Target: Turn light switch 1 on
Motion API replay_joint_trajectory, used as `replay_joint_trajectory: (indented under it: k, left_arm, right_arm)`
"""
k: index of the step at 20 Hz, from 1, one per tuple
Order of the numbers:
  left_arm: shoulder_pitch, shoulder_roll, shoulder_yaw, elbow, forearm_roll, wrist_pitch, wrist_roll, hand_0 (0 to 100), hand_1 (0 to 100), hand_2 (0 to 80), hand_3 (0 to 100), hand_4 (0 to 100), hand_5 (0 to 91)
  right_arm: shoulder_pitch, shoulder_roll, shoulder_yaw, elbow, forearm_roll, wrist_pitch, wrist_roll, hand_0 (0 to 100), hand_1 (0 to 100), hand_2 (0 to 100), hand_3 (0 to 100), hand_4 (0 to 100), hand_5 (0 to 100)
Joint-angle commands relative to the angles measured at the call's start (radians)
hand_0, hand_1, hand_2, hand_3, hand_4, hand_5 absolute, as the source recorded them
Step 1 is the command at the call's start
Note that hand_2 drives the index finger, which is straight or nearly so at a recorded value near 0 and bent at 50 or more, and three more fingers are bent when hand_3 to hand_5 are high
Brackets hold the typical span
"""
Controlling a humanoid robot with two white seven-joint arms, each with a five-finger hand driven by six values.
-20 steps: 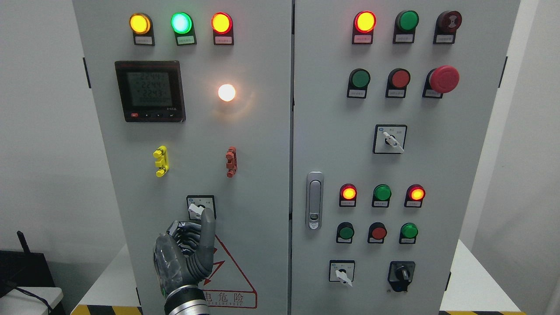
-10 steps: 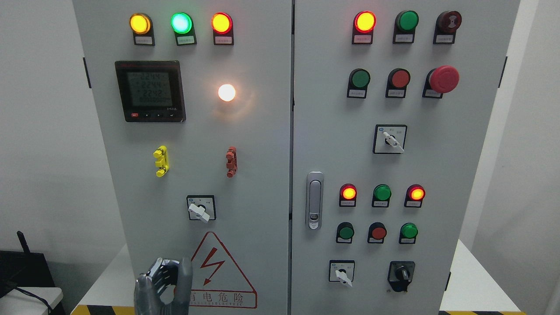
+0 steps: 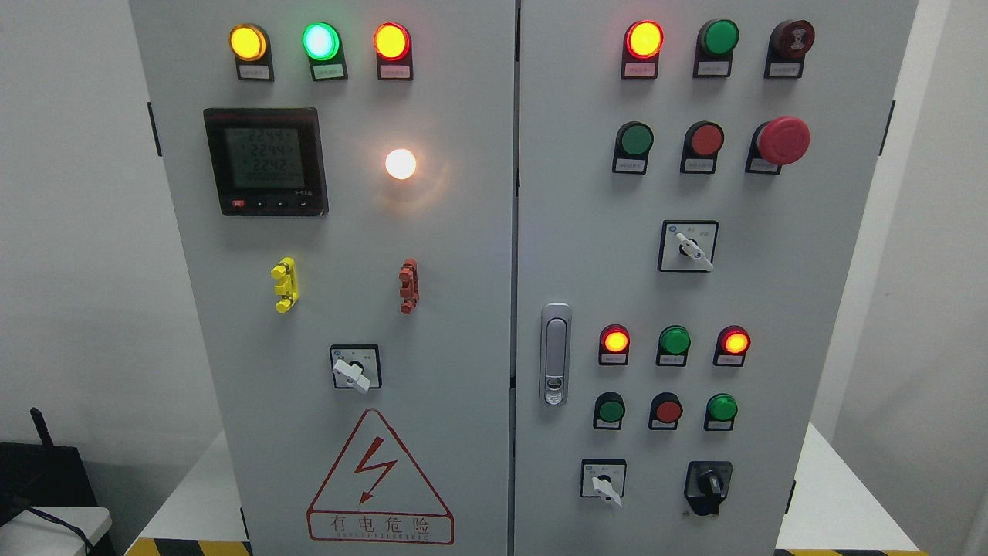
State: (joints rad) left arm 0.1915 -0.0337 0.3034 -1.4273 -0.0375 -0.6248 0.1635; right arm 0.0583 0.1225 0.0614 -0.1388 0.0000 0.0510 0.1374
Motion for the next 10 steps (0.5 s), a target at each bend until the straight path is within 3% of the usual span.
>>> replay_joint_trajectory:
  k: [1,3,7,10]
  left_arm:
    - [0.103,0.050,0.410,0.626,0.053,-0.081,-0.111,19,8,14.5,33,41,11.7]
    - [0.124,0.063,0.421,0.744,0.054,-0.081,-0.157,22,3,14.2,29,37,9.4]
    - [0.140,0.087,0.396,1.006,0.038,-0.064,-0.168,27,2,14.3,24,33,6.4]
    - [0.137,0.104,0.283,1.168,0.025,-0.027,-0.182,33,5,10.9,17,28,0.0]
  right_arm:
    - [0.000,0.000,0.000,0.001,-0.018,0.000,-0.001,12,39,0,0,0,0]
    - [0.000,0.000,0.000,0.001,-0.017,0.000,-0.001,12,39,0,0,0,0]
    - [0.000,0.000,0.000,0.001,-0.018,0.000,-0.001,12,39,0,0,0,0]
    - [0.000,0.000,0.000,0.001,-0.018,0.000,0.001,12,39,0,0,0,0]
